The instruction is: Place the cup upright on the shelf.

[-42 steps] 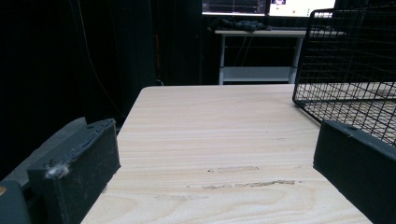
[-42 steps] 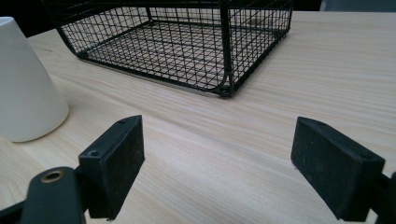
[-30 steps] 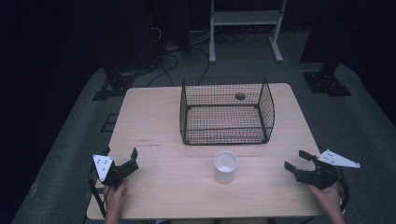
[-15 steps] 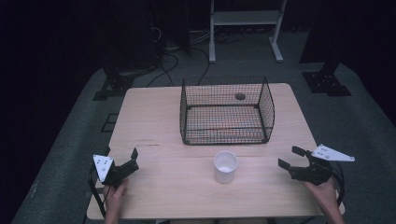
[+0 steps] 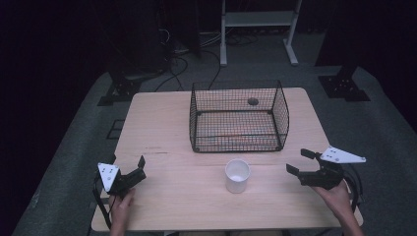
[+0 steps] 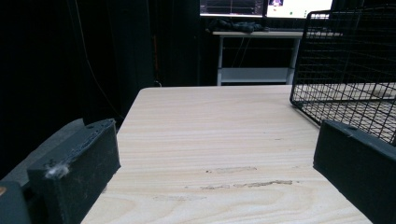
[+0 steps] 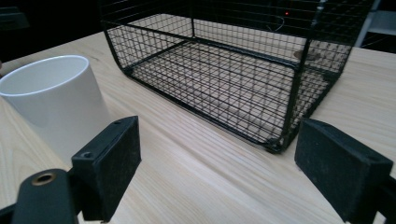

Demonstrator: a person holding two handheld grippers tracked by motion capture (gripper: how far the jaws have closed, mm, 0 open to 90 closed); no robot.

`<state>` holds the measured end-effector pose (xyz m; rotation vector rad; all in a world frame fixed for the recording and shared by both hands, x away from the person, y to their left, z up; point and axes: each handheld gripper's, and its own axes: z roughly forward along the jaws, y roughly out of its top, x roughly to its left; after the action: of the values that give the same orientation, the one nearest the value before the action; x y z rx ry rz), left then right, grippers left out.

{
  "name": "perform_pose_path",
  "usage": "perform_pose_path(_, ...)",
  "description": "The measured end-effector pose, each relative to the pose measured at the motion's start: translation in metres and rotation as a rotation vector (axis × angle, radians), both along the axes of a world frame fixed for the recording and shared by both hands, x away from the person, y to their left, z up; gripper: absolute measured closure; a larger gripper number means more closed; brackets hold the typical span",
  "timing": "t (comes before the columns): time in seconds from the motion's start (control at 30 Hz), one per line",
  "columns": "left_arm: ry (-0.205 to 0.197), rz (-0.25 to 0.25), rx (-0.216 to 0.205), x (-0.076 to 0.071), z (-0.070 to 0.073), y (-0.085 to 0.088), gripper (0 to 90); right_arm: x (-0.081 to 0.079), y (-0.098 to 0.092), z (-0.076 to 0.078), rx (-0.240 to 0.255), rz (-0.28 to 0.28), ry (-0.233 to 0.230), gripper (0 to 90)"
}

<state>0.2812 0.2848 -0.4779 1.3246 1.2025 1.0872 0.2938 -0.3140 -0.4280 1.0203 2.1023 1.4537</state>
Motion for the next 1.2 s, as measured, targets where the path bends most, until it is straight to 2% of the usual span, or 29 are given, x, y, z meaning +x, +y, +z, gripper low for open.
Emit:
perform_pose_path(0.73, 0.000, 0.001, -0.001, 0.000, 0.000, 0.000, 0.0, 0.003, 0.039, 0.015, -0.034, 0.154, -0.006, 13.6)
perform_pose_path(1.03, 0.000, 0.001, 0.000, 0.000, 0.000, 0.000, 0.0, 0.002, 0.048, 0.014, -0.035, 0.185, 0.000, 13.5)
perform_pose_path(1.2, 0.000, 0.001, -0.001, 0.000, 0.000, 0.000, 0.0, 0.001, 0.054, 0.020, -0.051, 0.207, -0.013, 13.1)
